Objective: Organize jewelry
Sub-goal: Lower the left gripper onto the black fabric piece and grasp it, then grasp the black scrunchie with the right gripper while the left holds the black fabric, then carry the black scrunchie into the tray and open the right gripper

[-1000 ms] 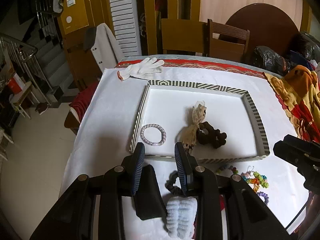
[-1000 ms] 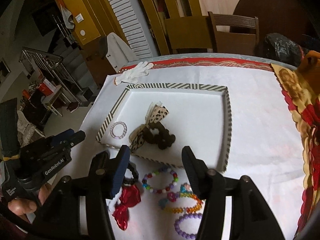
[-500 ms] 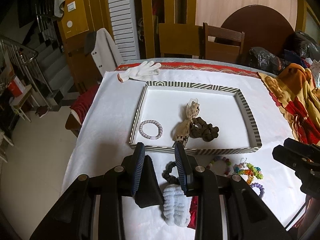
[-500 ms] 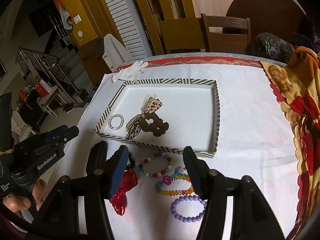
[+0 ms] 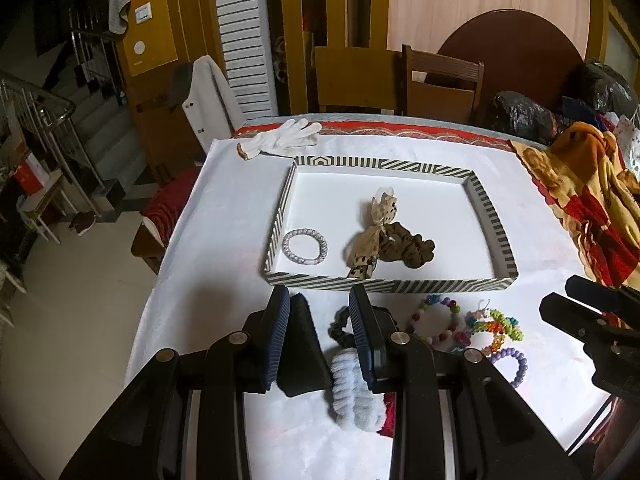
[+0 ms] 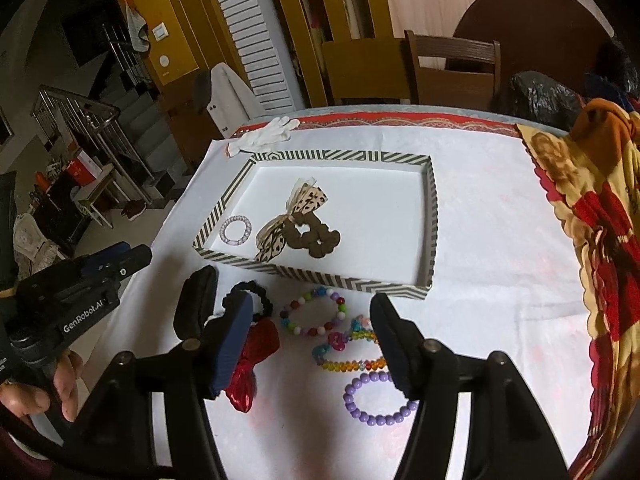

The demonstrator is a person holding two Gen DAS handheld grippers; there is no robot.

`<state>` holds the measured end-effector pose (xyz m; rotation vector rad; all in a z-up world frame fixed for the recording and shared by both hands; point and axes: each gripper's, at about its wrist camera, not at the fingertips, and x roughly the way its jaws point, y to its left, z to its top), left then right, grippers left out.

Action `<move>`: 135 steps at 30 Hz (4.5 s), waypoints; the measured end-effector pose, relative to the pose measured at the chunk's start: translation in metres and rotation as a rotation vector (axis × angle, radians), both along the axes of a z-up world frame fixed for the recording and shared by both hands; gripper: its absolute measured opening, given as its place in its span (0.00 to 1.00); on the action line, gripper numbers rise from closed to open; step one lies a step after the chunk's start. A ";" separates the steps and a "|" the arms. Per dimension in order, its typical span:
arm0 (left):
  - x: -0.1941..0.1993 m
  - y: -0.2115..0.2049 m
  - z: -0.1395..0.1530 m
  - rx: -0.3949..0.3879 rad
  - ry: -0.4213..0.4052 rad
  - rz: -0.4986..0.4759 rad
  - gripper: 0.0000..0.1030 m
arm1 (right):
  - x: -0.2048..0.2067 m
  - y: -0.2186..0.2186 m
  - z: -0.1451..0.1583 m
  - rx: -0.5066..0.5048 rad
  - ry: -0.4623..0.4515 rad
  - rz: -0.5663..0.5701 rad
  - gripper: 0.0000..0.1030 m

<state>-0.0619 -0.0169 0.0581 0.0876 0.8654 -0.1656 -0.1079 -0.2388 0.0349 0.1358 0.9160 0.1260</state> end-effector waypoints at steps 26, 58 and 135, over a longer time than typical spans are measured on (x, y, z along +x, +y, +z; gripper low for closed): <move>0.004 0.031 -0.012 -0.076 0.076 0.003 0.21 | -0.006 -0.003 -0.007 -0.015 0.023 -0.018 0.63; 0.048 0.060 -0.085 -0.352 0.393 0.062 0.22 | -0.003 -0.057 -0.078 -0.038 0.193 -0.090 0.64; 0.138 0.012 -0.038 -0.230 0.252 0.052 0.04 | 0.122 -0.031 -0.028 0.059 0.053 0.119 0.06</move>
